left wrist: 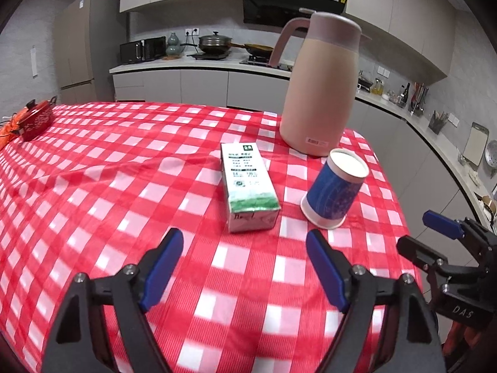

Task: Collect trash
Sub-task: 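Grasp the green-and-white milk carton with the left tool while the right tool grasps the blue cup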

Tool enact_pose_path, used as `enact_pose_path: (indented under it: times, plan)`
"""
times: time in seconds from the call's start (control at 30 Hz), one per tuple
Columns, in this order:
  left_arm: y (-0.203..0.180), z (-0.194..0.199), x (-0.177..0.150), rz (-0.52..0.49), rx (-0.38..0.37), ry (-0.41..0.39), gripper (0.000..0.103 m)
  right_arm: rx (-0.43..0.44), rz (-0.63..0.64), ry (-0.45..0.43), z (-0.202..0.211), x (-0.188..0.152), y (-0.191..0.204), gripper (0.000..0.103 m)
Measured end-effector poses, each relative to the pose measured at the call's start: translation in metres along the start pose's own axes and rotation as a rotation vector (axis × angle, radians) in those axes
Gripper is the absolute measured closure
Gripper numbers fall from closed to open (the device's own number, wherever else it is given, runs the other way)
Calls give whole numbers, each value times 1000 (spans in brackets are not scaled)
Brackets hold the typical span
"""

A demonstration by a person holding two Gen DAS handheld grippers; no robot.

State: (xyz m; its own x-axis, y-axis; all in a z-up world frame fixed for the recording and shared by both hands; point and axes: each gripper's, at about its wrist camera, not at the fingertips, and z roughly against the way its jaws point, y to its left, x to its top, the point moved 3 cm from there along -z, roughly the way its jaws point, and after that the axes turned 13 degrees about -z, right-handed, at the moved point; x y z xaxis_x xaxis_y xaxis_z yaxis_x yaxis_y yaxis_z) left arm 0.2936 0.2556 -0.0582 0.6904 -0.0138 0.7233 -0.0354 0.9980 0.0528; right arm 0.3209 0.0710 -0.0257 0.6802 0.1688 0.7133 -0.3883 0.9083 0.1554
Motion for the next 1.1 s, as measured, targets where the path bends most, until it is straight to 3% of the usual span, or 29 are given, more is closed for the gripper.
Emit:
enact_pose_path:
  times: [0.4, 0.53, 1.1]
  plan:
    - [4, -72, 23, -16, -51, 77, 24, 5, 16, 62, -73, 22, 1, 31]
    - [10, -90, 29, -25, -49, 98, 28, 6, 21, 75, -93, 27, 1, 32]
    - [42, -123, 46, 14, -6, 122, 28, 10, -93, 77, -138, 67, 0, 31]
